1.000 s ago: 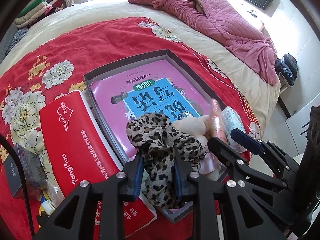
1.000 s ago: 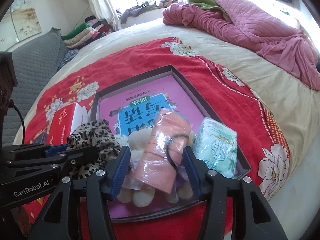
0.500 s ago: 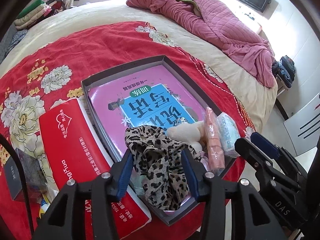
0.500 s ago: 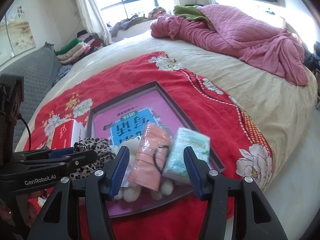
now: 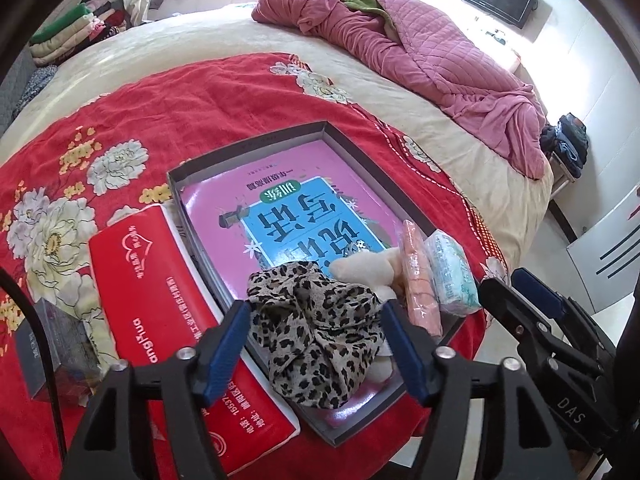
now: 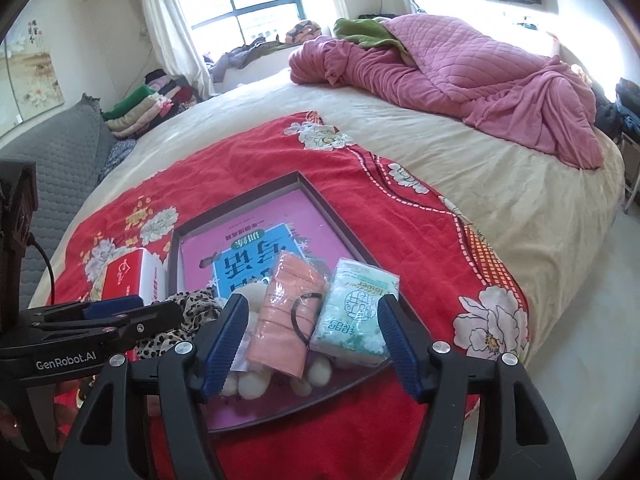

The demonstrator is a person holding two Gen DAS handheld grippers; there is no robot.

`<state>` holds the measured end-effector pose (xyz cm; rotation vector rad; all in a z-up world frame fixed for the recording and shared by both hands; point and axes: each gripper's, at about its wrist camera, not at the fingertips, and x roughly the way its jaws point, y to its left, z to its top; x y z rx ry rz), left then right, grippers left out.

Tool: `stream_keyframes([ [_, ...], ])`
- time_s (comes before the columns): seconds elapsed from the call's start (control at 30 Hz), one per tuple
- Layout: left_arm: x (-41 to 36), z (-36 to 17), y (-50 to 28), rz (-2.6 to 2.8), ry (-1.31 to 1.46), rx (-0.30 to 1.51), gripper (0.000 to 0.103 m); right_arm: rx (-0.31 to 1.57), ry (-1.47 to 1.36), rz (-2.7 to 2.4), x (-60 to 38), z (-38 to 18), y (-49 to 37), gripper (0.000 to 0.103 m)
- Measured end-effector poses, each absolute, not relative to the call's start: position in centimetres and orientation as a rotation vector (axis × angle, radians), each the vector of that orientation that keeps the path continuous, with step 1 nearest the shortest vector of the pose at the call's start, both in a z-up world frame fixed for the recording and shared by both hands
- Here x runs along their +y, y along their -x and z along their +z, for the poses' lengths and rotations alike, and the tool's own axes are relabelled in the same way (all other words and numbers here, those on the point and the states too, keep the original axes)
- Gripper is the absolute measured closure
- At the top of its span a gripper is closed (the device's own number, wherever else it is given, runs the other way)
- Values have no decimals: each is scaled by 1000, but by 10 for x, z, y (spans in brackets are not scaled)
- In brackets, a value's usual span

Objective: Organize soft objects
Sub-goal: 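Move both open grippers back to the remaining items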

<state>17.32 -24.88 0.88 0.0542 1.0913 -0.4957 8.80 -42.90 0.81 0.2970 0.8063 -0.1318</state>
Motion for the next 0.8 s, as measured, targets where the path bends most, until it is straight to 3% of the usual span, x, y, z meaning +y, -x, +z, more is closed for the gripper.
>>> stream_keyframes([
  [0.8, -200, 60, -133, -431, -58, 978, 23, 756, -206, -133, -405, 45, -70, 29],
])
